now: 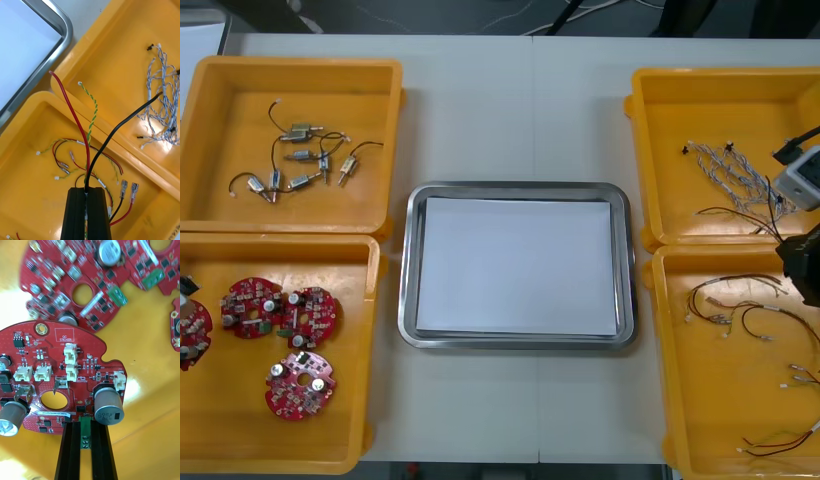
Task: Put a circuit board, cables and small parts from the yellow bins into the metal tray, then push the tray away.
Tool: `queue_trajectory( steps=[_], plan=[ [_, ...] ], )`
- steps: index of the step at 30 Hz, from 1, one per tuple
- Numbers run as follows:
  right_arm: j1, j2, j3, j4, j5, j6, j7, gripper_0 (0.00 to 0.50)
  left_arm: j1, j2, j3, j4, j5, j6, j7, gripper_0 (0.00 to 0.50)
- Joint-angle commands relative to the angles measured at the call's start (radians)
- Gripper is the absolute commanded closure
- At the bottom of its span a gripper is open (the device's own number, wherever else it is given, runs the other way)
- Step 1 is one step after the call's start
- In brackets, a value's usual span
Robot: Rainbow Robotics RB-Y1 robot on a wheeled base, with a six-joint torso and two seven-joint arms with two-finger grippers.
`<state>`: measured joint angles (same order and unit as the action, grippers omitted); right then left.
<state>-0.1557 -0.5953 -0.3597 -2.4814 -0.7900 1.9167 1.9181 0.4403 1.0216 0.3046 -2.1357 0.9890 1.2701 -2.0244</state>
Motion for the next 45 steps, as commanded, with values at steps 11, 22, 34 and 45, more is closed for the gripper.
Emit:
queue_trajectory(
  steps=[11, 22, 34, 45],
  plan=[
    [-0.122, 0.012, 0.108, 0.053, 0.045, 0.003, -0.037, 0.5, -0.428, -0.015, -0.062, -0.079, 0.03, 0.308, 0.411, 0.5],
    [-0.146, 0.115, 0.127, 0.044, 0.11, 0.003, -0.065, 0.5, -0.764, -0.123, -0.309, -0.079, -0.027, 0.44, 0.771, 0.5],
    [-0.105, 0.163, 0.206, -0.01, 0.206, 0.003, -0.106, 0.5, -1.028, -0.313, -0.585, -0.081, -0.178, 0.591, 1.194, 0.5],
    [-0.054, 0.163, 0.205, -0.048, 0.198, 0.003, -0.122, 0.5, -1.12, -0.471, -0.78, -0.069, -0.337, 0.644, 1.42, 0.5]
  ],
)
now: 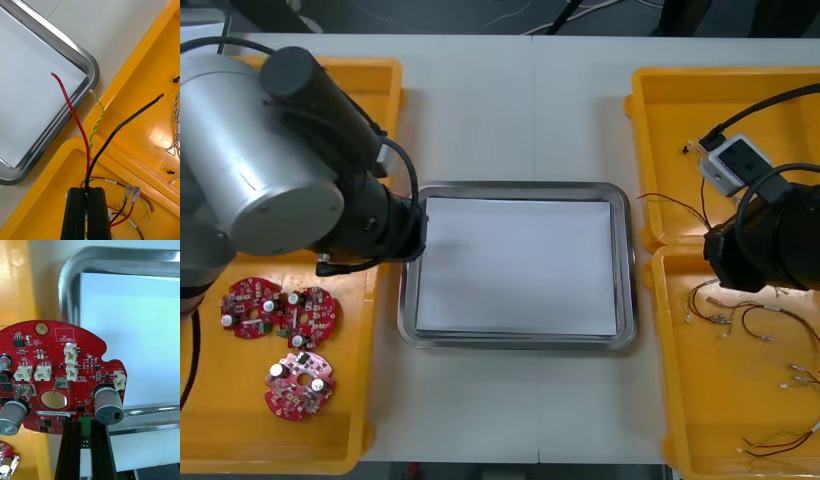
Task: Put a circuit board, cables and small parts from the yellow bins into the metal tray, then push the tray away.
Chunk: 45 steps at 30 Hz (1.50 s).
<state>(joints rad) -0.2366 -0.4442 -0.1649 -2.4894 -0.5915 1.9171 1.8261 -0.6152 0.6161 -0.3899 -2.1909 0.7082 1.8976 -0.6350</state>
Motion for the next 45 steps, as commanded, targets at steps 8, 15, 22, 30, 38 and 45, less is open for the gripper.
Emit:
queue_trajectory(
  steps=[8, 15, 22, 30, 38, 45],
  plan=[
    [0.039, 0.002, 0.01, -0.045, -0.008, 0.003, -0.036, 0.5, -0.067, -0.113, -0.23, 0.049, -0.142, -0.002, 0.058, 0.5],
    [0.04, -0.011, 0.008, -0.045, -0.014, 0.003, -0.042, 0.5, -0.066, -0.116, -0.319, 0.115, -0.148, -0.065, 0.075, 0.5],
    [0.039, -0.013, 0.007, -0.046, -0.014, 0.003, -0.045, 0.5, -0.067, -0.131, -0.365, 0.141, -0.148, -0.095, 0.086, 0.5],
    [0.039, -0.014, 0.001, -0.045, -0.017, 0.003, -0.045, 0.5, -0.071, -0.151, -0.396, 0.186, -0.159, -0.14, 0.087, 0.5],
    [0.039, -0.014, -0.01, -0.045, -0.03, 0.003, -0.047, 0.5, -0.08, -0.171, -0.417, 0.244, -0.181, -0.186, 0.072, 0.5],
    [0.037, -0.024, -0.015, -0.046, -0.036, 0.003, -0.045, 0.5, -0.08, -0.179, -0.429, 0.267, -0.191, -0.193, 0.066, 0.5]
  ],
)
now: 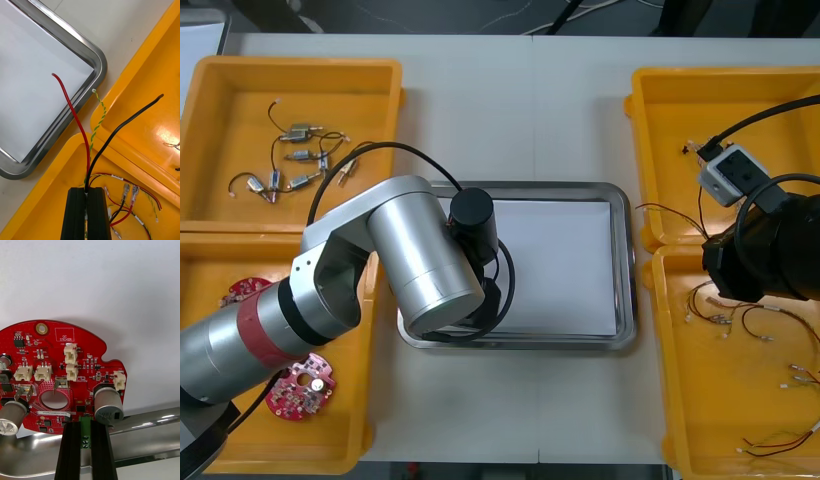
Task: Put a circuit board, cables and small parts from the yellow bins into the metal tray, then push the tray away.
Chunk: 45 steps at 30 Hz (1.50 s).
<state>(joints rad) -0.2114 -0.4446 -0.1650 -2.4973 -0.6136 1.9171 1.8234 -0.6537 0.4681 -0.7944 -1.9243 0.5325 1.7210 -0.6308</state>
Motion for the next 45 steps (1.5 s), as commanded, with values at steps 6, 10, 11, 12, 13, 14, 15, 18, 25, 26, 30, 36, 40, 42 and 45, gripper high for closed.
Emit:
queue_trajectory(
  steps=[6, 10, 11, 12, 13, 14, 15, 18, 25, 26, 30, 36, 40, 42, 45],
  plan=[
    [0.012, -0.025, -0.014, -0.038, -0.015, 0.003, -0.044, 0.5, -0.041, -0.031, -0.04, 0.007, -0.025, -0.015, 0.065, 0.5],
    [0.012, -0.025, -0.014, -0.038, -0.015, 0.003, -0.044, 0.5, -0.041, -0.031, -0.048, 0.011, -0.026, -0.017, 0.068, 0.5],
    [0.012, -0.025, -0.014, -0.038, -0.015, 0.003, -0.044, 0.5, -0.041, -0.029, -0.048, 0.011, -0.026, -0.015, 0.068, 0.5],
    [0.012, -0.025, -0.014, -0.038, -0.015, 0.003, -0.044, 0.5, -0.041, -0.031, -0.048, 0.011, -0.025, -0.017, 0.068, 0.5],
    [0.012, -0.025, -0.014, -0.038, -0.015, 0.003, -0.044, 0.5, -0.041, -0.031, -0.048, 0.011, -0.026, -0.018, 0.068, 0.5],
    [0.012, -0.025, -0.014, -0.038, -0.015, 0.003, -0.044, 0.5, -0.041, -0.032, -0.048, 0.011, -0.026, -0.02, 0.069, 0.5],
    [0.012, -0.025, -0.014, -0.038, -0.015, 0.003, -0.044, 0.5, -0.041, -0.032, -0.048, 0.011, -0.026, -0.02, 0.069, 0.5],
    [0.012, -0.025, -0.014, -0.038, -0.015, 0.003, -0.044, 0.5, -0.041, -0.034, -0.048, 0.011, -0.029, -0.021, 0.069, 0.5],
    [0.012, -0.025, -0.014, -0.038, -0.015, 0.003, -0.044, 0.5, -0.041, -0.034, -0.048, 0.011, -0.028, -0.027, 0.074, 0.222],
    [0.012, -0.025, -0.014, -0.038, -0.015, 0.003, -0.044, 0.5, -0.041, -0.034, -0.048, 0.011, -0.028, -0.029, 0.075, 0.141],
    [0.012, -0.025, -0.014, -0.038, -0.015, 0.003, -0.044, 0.5, -0.041, -0.034, -0.043, 0.011, -0.026, -0.031, 0.077, 0.0],
    [0.012, -0.025, -0.014, -0.038, -0.015, 0.003, -0.044, 0.5, -0.043, -0.034, -0.02, 0.008, -0.017, -0.021, 0.069, 0.0],
    [0.012, -0.025, -0.014, -0.038, -0.015, 0.003, -0.044, 0.5, -0.053, -0.034, 0.055, -0.033, 0.029, 0.063, 0.049, 0.0],
    [0.012, -0.025, -0.014, -0.038, -0.015, 0.003, -0.044, 0.5, -0.06, -0.032, 0.095, -0.059, 0.064, 0.104, 0.042, 0.0],
    [0.012, -0.025, -0.014, -0.038, -0.015, 0.003, -0.044, 0.5, -0.066, -0.031, 0.149, -0.099, 0.106, 0.164, 0.034, 0.0]
  ],
)
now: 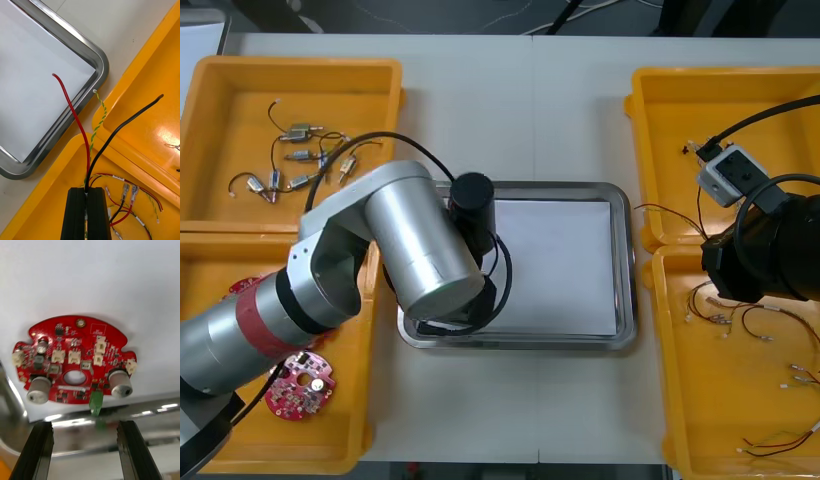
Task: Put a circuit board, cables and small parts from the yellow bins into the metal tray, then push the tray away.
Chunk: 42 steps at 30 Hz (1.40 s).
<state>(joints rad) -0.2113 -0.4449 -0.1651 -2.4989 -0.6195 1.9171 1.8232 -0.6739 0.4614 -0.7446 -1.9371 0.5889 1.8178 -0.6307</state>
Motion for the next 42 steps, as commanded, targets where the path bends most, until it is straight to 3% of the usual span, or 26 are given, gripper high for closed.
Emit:
queue_trajectory(
  steps=[1, 11, 16, 19, 23, 29, 34, 42],
  plan=[
    [0.012, -0.024, -0.014, -0.037, -0.009, 0.003, -0.044, 0.5, -0.052, -0.023, 0.146, -0.118, 0.083, 0.102, 0.031, 0.0],
    [0.012, -0.024, -0.014, -0.037, -0.009, 0.003, -0.044, 0.5, -0.055, 0.026, 0.398, -0.292, 0.266, 0.102, 0.026, 0.0],
    [0.012, -0.024, -0.014, -0.037, -0.009, 0.003, -0.044, 0.5, -0.046, 0.134, 0.521, -0.322, 0.37, 0.102, 0.005, 0.0],
    [0.012, -0.024, -0.014, -0.037, -0.009, 0.003, -0.044, 0.5, -0.024, 0.201, 0.577, -0.321, 0.394, 0.102, -0.041, 0.0],
    [0.012, -0.024, -0.014, -0.037, -0.009, 0.003, -0.044, 0.5, 0.033, 0.289, 0.668, -0.313, 0.394, 0.102, -0.136, 0.0],
    [0.007, -0.031, -0.014, -0.031, -0.012, 0.003, -0.044, 0.5, 0.102, 0.367, 0.783, -0.267, 0.351, 0.102, -0.3, 0.0],
    [-0.006, -0.07, -0.002, -0.037, -0.037, 0.003, -0.044, 0.5, 0.168, 0.387, 0.855, -0.218, 0.27, 0.102, -0.437, 0.0],
    [-0.028, -0.113, 0.102, -0.035, -0.068, 0.003, -0.045, 0.5, 0.178, 0.385, 0.872, -0.079, 0.14, 0.102, -0.589, 0.0]
  ],
)
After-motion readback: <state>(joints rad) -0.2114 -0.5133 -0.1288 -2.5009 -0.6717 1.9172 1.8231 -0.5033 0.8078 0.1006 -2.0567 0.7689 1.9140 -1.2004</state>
